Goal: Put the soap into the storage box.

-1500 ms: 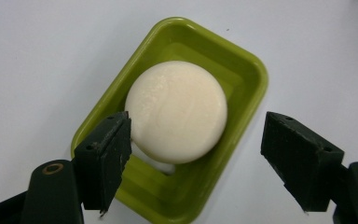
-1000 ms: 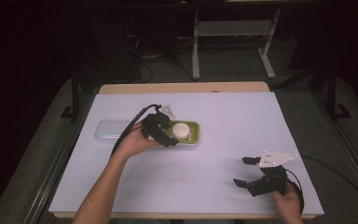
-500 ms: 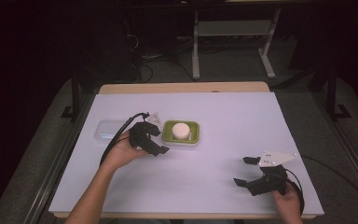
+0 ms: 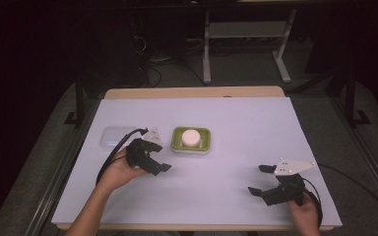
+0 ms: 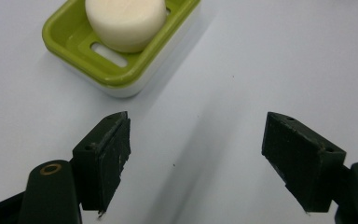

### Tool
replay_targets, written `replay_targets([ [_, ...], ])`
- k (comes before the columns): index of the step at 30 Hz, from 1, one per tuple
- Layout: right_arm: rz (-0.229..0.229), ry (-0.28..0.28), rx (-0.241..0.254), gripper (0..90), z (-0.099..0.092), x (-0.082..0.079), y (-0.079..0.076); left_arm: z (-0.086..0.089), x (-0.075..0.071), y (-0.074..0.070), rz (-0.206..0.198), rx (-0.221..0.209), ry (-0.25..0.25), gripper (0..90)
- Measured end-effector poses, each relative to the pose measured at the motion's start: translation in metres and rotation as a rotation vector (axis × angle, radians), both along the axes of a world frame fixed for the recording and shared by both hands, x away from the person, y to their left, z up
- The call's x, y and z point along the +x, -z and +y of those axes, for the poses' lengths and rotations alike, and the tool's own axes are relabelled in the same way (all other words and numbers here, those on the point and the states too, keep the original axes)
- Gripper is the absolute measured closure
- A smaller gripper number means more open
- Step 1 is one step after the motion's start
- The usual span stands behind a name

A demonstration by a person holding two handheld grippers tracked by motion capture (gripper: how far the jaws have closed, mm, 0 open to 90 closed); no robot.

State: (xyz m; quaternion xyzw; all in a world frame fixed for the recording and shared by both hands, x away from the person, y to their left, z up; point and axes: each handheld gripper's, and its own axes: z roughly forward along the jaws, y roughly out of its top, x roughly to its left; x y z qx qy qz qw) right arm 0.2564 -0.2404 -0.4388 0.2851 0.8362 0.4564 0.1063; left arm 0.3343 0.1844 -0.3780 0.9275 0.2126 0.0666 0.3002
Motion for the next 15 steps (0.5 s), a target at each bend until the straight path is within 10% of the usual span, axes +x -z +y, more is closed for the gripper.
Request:
replay_targets([
  [15,-0.001,0.012,-0.015,13.1,-0.002,-0.001,0.002,0.02,-0.024,0.008,0.0,-0.013,-0.014,22.9],
])
